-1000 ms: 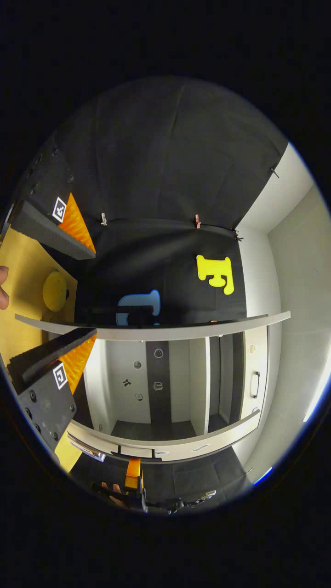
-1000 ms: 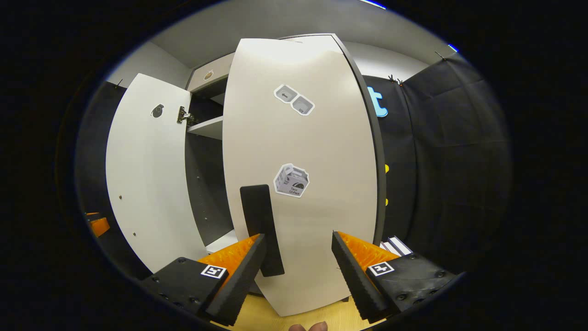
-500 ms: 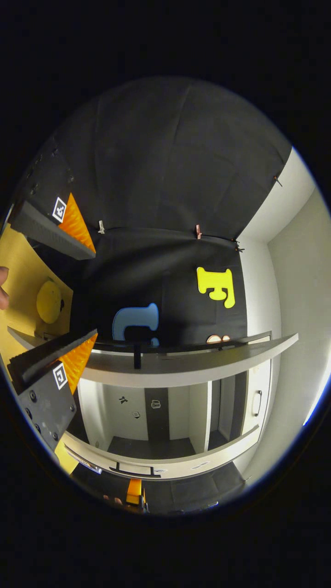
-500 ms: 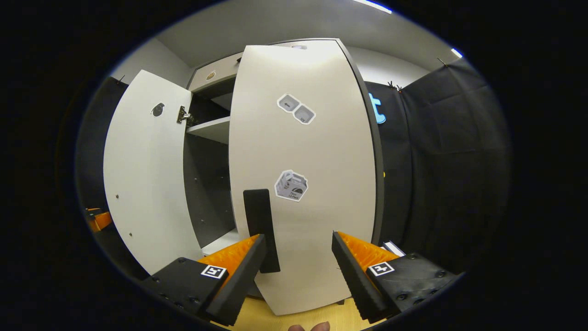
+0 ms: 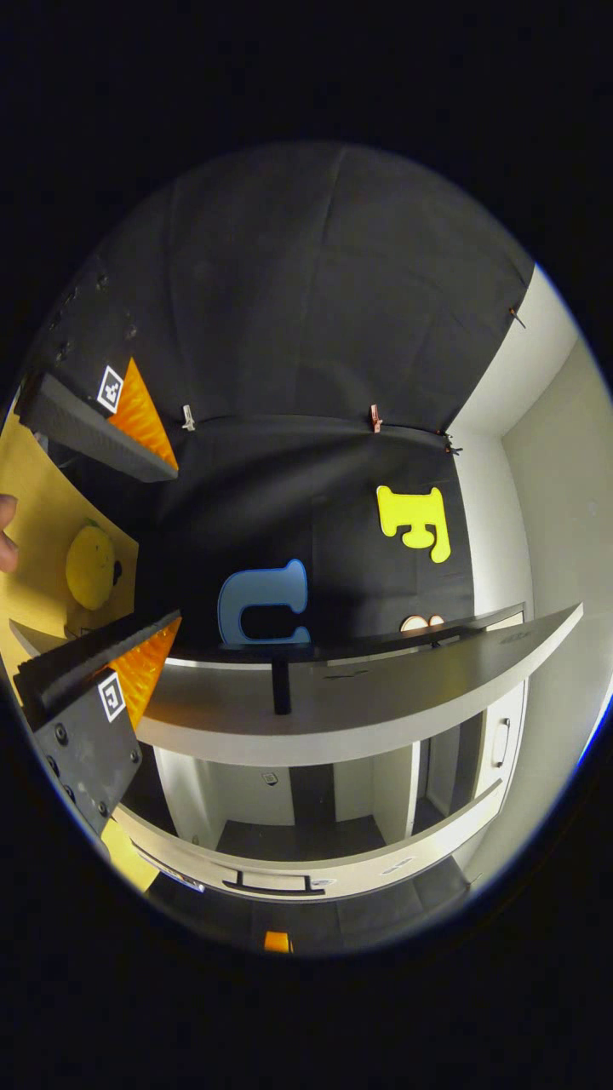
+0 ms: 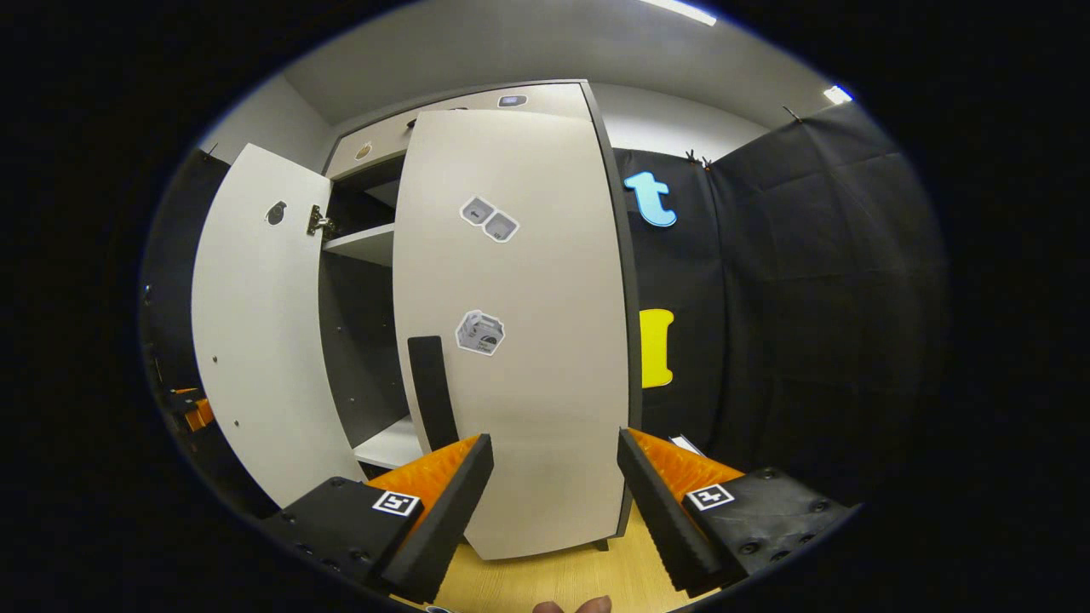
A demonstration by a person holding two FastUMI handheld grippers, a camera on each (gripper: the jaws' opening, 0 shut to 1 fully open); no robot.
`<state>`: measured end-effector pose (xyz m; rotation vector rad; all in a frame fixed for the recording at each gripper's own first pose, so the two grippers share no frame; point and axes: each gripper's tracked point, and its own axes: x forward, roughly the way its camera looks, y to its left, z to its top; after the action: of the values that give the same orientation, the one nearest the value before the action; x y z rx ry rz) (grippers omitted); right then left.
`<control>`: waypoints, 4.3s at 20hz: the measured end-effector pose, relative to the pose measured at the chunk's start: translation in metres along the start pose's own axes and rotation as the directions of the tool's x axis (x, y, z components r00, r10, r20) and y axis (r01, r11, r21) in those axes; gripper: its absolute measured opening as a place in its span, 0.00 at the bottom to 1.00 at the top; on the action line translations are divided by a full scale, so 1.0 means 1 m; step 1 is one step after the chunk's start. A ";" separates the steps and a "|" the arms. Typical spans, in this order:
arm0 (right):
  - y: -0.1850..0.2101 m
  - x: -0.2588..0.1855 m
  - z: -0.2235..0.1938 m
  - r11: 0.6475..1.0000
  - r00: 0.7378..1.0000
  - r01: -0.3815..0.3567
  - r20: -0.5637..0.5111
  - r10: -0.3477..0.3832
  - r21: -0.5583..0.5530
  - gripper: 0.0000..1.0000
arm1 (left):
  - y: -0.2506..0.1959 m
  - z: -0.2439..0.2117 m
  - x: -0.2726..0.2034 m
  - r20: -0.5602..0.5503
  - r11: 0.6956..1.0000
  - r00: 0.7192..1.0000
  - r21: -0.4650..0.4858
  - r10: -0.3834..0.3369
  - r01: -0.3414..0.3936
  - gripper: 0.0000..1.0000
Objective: Grasp the bottle in the cabinet with the left hand and place it on the coaster, then close the right door with the right hand and the left door with the left hand.
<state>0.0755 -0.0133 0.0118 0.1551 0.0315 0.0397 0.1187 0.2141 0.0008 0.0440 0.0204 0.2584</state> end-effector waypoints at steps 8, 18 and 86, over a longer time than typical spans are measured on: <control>-0.016 -0.016 -0.001 1.000 1.000 0.019 -0.006 -0.019 -0.020 0.98 | -0.020 -0.001 -0.008 -0.014 0.999 0.999 -0.032 -0.030 0.030 0.94; -0.042 -0.026 0.000 0.999 0.999 0.042 -0.008 -0.042 -0.013 0.98 | -0.110 0.007 -0.019 -0.008 0.980 0.981 -0.041 -0.193 0.193 0.93; 0.023 -0.100 0.017 0.999 1.000 -0.017 0.026 0.018 -0.042 0.98 | -0.171 0.033 -0.145 0.006 0.916 0.916 -0.024 -0.401 0.402 0.93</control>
<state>-0.0247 0.0027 0.0348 0.1146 0.0034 0.0562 0.0234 0.0107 0.0279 0.0149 0.0245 -0.1545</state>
